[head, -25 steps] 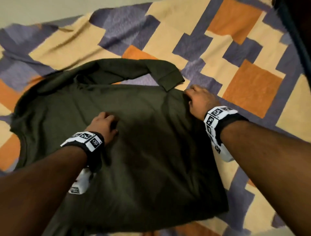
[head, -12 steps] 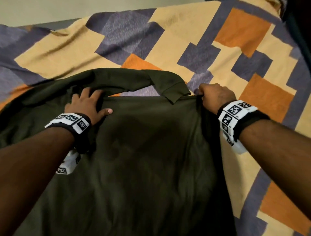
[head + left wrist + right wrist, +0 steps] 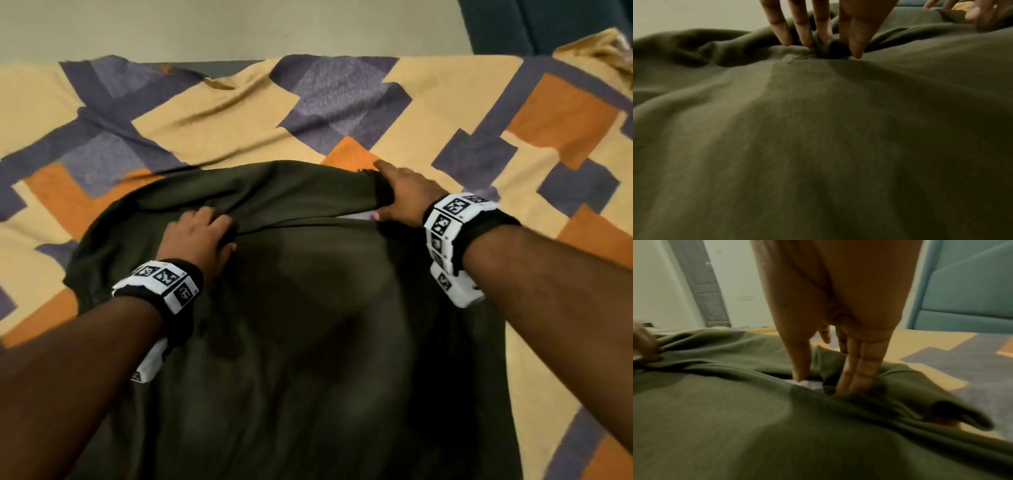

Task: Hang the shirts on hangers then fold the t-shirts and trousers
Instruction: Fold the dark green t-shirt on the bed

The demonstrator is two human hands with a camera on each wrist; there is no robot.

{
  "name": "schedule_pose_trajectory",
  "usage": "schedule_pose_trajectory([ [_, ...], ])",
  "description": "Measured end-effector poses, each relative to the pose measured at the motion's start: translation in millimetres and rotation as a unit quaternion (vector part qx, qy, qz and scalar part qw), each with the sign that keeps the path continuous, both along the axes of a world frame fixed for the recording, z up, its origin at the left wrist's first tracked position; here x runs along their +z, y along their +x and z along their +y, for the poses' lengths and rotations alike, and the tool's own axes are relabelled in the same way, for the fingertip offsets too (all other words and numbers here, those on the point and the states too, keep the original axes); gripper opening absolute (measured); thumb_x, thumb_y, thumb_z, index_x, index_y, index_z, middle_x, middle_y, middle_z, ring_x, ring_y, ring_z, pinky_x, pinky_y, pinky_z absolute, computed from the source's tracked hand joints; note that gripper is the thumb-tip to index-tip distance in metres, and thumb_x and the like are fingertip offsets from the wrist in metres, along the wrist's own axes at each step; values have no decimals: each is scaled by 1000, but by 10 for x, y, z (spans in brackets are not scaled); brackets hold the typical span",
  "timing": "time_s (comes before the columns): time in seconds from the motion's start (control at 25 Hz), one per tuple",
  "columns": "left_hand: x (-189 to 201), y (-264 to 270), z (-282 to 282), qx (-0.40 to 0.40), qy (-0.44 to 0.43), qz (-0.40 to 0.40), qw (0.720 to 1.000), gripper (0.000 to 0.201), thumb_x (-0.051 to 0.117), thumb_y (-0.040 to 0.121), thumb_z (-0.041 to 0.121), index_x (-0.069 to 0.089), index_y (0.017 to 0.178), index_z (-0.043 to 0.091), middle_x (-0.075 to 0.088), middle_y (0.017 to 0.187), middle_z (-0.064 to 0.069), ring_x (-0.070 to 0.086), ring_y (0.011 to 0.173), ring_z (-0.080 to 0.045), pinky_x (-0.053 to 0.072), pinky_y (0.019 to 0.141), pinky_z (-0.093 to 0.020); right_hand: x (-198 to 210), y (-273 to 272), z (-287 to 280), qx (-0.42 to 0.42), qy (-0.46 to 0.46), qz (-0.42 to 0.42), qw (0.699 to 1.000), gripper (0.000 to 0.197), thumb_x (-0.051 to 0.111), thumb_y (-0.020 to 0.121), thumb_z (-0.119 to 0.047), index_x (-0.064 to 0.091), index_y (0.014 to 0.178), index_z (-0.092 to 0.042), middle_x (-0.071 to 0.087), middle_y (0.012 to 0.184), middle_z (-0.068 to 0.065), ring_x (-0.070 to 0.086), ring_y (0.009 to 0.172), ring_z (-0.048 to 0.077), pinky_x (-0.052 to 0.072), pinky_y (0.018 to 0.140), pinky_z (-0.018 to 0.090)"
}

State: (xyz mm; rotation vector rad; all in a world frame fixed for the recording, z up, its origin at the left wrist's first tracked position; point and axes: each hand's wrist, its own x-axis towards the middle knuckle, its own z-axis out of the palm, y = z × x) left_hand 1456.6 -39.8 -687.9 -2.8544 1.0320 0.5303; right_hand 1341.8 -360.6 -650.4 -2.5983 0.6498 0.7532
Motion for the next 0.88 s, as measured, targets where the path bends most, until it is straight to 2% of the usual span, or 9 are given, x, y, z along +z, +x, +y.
schedule_pose_trajectory([
  [0.16, -76, 81, 339, 9, -28, 82, 996, 39, 61, 87, 25, 56, 124, 15, 54, 113, -15, 53, 104, -38, 45, 86, -42, 18, 264, 59, 10, -52, 18, 998, 31, 67, 78, -12, 65, 108, -8, 61, 108, 20, 59, 97, 38, 49, 79, 38],
  [0.28, -129, 149, 383, 24, -59, 113, 992, 50, 69, 82, 20, 53, 128, 12, 47, 120, -18, 52, 107, -40, 43, 92, -41, 425, 547, -55, 64, -87, 140, 984, 23, 66, 78, -5, 69, 101, -2, 60, 78, 12, 58, 72, 29, 47, 66, 32],
  [0.32, -133, 184, 372, 41, -72, 116, 990, 54, 73, 79, 20, 53, 128, 12, 44, 124, -18, 51, 109, -40, 43, 93, -42, 586, 706, -90, 66, -115, 97, 986, 27, 66, 80, -8, 67, 106, -3, 58, 82, 12, 59, 75, 31, 50, 71, 36],
  [0.4, -121, 271, 384, 91, -106, 118, 983, 62, 78, 74, 22, 51, 129, 12, 36, 135, -17, 47, 116, -41, 42, 99, -43, 805, 1082, -155, 56, -209, -106, 970, 46, 62, 83, -10, 53, 128, -8, 48, 115, 23, 56, 97, 47, 50, 84, 50],
  [0.48, -102, 355, 454, 155, -137, 111, 972, 68, 79, 73, 22, 48, 132, 14, 22, 148, -16, 40, 126, -43, 37, 106, -44, 872, 1323, 56, 63, -249, -200, 946, 61, 59, 83, -9, 38, 140, -18, 32, 142, 23, 49, 109, 51, 45, 83, 51],
  [0.52, -87, 379, 502, 188, -143, 104, 966, 68, 78, 74, 21, 46, 134, 17, 13, 153, -14, 38, 128, -43, 36, 107, -45, 842, 1393, 240, 86, -242, -193, 947, 53, 58, 82, -12, 45, 134, -19, 38, 138, 21, 51, 108, 48, 45, 79, 47],
  [0.64, -20, 472, 749, 273, -141, 85, 948, 69, 73, 79, 16, 39, 138, 22, -4, 157, -11, 34, 133, -42, 35, 107, -46, 441, 1448, 905, 156, -111, -126, 973, 13, 55, 84, -23, 62, 89, -13, 61, 96, 10, 61, 96, 37, 50, 78, 38],
  [0.76, -46, 617, 1049, 335, -156, 98, 924, 76, 70, 81, 15, 28, 144, 15, 25, 149, -18, 36, 131, -39, 34, 107, -45, 22, 1371, 1580, 104, 5, -92, 990, 23, 61, 85, -30, 64, 104, -18, 63, 111, 12, 60, 104, 34, 50, 84, 37],
  [0.88, -96, 713, 1203, 381, -147, 132, 903, 52, 68, 85, 21, 43, 130, 12, 58, 119, -17, 60, 101, -37, 52, 86, -45, -262, 1331, 1961, 40, 22, -71, 996, 39, 64, 84, -33, 53, 118, -16, 58, 119, 16, 59, 107, 38, 49, 88, 42],
])
